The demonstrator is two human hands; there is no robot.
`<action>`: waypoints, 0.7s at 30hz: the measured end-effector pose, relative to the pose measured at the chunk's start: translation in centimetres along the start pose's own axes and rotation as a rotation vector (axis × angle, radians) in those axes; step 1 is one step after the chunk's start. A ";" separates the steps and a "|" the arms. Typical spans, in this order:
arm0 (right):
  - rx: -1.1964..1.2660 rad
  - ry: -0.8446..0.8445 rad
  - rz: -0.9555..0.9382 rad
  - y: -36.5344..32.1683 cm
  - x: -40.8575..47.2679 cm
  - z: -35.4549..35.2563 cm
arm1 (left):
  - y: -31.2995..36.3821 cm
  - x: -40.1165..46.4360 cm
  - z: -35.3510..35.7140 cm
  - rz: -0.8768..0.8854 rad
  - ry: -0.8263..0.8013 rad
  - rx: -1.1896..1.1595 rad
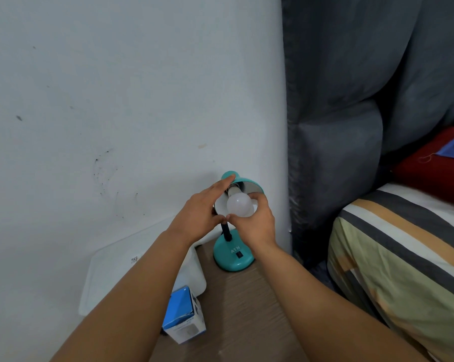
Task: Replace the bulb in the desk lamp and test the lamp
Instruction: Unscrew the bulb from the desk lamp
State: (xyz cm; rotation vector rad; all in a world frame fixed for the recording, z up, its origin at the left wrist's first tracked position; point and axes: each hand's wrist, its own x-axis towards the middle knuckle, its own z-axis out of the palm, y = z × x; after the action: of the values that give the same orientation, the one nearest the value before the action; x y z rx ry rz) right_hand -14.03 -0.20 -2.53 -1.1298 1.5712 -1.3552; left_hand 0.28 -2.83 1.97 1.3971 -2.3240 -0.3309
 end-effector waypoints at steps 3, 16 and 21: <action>0.007 -0.037 0.031 -0.2 -0.1 -0.2 | -0.1 0.0 -0.1 -0.008 0.006 0.000; -0.021 -0.023 -0.041 0.3 -0.2 0.0 | -0.1 -0.3 0.0 -0.012 0.027 -0.021; -0.034 -0.043 -0.009 0.4 -0.1 -0.3 | -0.2 -0.2 0.1 -0.003 0.026 0.002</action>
State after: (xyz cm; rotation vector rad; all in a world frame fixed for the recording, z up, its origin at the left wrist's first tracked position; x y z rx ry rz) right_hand -14.29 0.04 -2.86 -1.1804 1.5654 -1.3059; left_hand 0.47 -2.81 1.74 1.3975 -2.3020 -0.3100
